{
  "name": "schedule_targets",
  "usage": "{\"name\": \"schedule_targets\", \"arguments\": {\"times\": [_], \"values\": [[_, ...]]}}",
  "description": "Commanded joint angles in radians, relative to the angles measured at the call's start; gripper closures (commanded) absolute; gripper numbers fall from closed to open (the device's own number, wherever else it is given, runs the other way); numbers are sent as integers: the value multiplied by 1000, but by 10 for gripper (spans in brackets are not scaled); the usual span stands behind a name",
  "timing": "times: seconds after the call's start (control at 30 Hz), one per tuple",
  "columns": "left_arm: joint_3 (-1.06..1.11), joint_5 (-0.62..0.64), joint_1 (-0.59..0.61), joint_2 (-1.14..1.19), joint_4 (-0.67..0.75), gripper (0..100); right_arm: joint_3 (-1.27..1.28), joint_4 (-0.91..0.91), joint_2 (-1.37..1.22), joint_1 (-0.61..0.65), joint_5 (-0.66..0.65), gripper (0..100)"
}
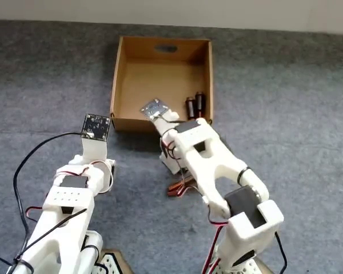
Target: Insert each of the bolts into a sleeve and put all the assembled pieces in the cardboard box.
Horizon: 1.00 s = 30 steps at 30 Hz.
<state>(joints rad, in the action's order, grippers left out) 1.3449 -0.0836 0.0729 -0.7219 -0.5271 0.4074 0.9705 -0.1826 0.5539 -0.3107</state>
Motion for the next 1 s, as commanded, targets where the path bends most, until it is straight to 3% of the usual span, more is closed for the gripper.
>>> {"name": "schedule_targets", "arguments": {"times": [0.0, 0.23, 0.47, 0.67, 0.8, 0.97], "values": [[-4, -8, -18, 1, 12, 873, -10, 61, 77, 8, -12, 992], [-4, -8, -18, 1, 12, 873, 96, 124, 547, -5, -12, 993], [-4, -8, -18, 1, 12, 872, 349, 101, 1027, -173, -8, 993], [-33, -8, -18, 1, -3, 870, 707, -71, 1326, -344, 28, 993], [-213, -32, -42, 5, -250, 870, 860, -136, 1432, -472, 152, 993], [-532, -157, -96, 143, -528, 870, 955, -159, 1520, -492, 183, 993]]}}
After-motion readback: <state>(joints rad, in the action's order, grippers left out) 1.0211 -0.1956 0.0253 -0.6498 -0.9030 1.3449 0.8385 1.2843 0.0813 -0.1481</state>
